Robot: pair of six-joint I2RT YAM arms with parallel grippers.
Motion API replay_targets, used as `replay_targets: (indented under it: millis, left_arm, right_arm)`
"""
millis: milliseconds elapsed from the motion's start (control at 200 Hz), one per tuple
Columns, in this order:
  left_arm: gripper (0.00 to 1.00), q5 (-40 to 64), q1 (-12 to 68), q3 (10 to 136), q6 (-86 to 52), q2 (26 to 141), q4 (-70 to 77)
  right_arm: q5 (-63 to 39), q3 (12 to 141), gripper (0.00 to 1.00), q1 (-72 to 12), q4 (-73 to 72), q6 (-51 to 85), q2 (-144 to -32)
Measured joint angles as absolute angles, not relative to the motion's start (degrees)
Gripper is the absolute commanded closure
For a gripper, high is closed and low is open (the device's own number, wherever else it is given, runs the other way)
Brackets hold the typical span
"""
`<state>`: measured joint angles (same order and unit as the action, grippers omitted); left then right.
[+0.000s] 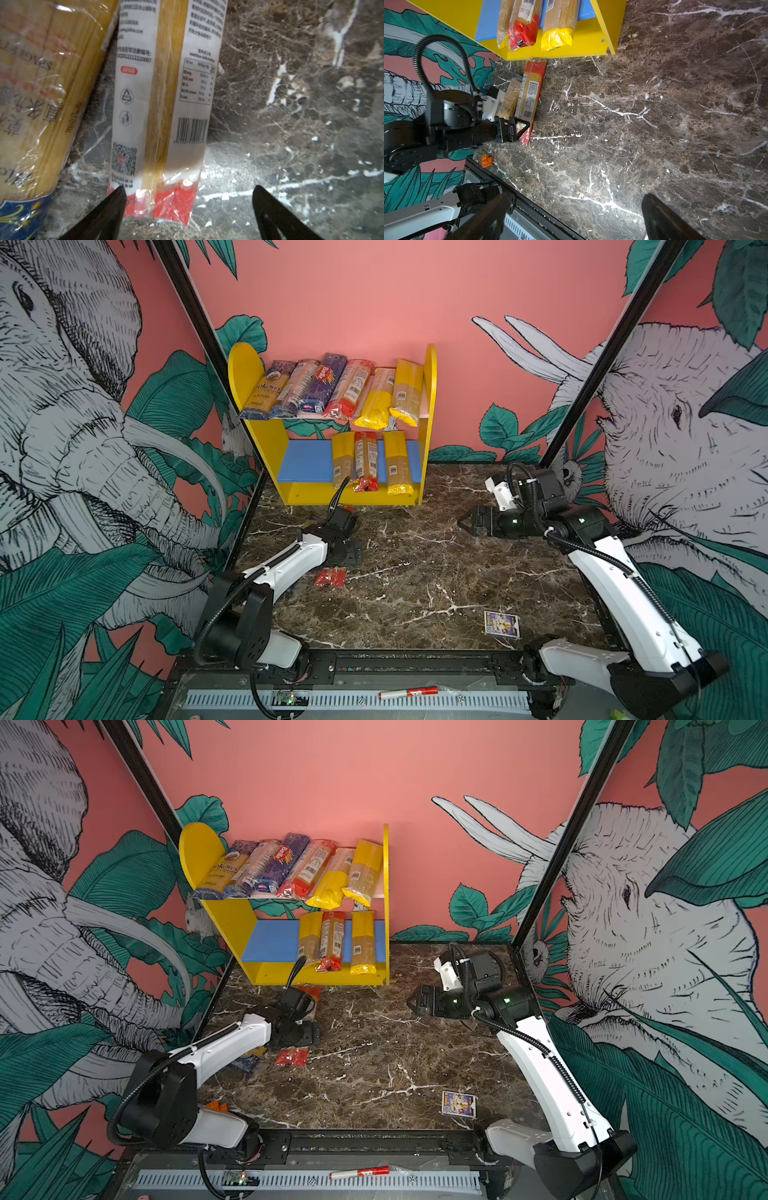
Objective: Arrange pasta packages on shelves
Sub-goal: Pick up the pasta bag from the middle-left of the table.
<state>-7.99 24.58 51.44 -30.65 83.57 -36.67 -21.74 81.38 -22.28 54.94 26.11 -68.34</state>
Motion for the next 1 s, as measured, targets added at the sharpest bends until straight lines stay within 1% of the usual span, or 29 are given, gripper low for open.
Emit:
replay_targets:
  millis: [200, 335, 540, 660, 690, 740, 800, 820, 835, 870, 910, 970, 1000]
  left_arm:
    - [0.01, -7.92, 20.91, 52.27, -27.07, 87.15, -35.77]
    - [0.01, -6.42, 18.55, 53.25, -25.06, 89.3, -34.74]
    - [0.01, -3.57, 17.69, 54.63, -23.44, 94.94, -32.86]
    - [0.03, -3.05, 17.58, 54.72, -23.29, 95.98, -32.14]
    - [0.07, -3.05, 17.56, 54.72, -23.27, 96.01, -32.12]
    - [0.18, -3.14, 17.56, 54.72, -23.4, 96.12, -32.03]
    - [0.39, -3.18, 17.52, 54.72, -23.22, 96.16, -31.68]
    - [0.49, -3.11, 17.52, 54.72, -23.18, 96.18, -31.64]
    - [0.57, -3.05, 17.52, 54.7, -23.16, 96.18, -31.53]
    - [0.69, -2.68, 17.52, 54.65, -23.22, 96.12, -31.29]
    - [0.75, -2.15, 17.54, 54.65, -23.2, 95.66, -31.0]
    - [0.77, -1.87, 17.54, 54.28, -23.62, 93.41, -30.52]
    - [0.82, -1.56, 17.52, 53.52, -23.88, 92.44, -29.8]
  right_arm:
    - [-21.34, 84.12, 0.01, -22.22, 54.52, 26.13, -70.08]
    - [-21.3, 84.88, 0.01, -22.22, 54.11, 26.41, -72.2]
    - [-21.3, 87.85, 0.01, -22.22, 53.3, 26.79, -76.31]
    - [-21.17, 89.67, 0.01, -22.22, 53.12, 26.79, -77.76]
    - [-21.17, 90.08, 0.01, -22.22, 53.08, 26.79, -78.04]
    - [-21.15, 90.65, 0.01, -22.22, 53.1, 26.79, -78.41]
    - [-21.15, 91.22, 0.01, -22.22, 53.1, 26.76, -78.81]
    - [-21.15, 91.39, 0.01, -22.22, 53.15, 26.76, -78.89]
    - [-21.15, 91.55, 0.01, -22.22, 53.21, 26.76, -79.0]
    - [-21.17, 91.85, 0.01, -22.22, 53.28, 26.74, -79.2]
    - [-21.19, 92.2, 0.01, -22.22, 53.45, 26.72, -79.42]
    - [-21.21, 92.55, 0.01, -22.22, 53.65, 26.52, -79.68]
    - [-21.23, 92.66, 0.01, -22.22, 53.82, 26.46, -79.75]
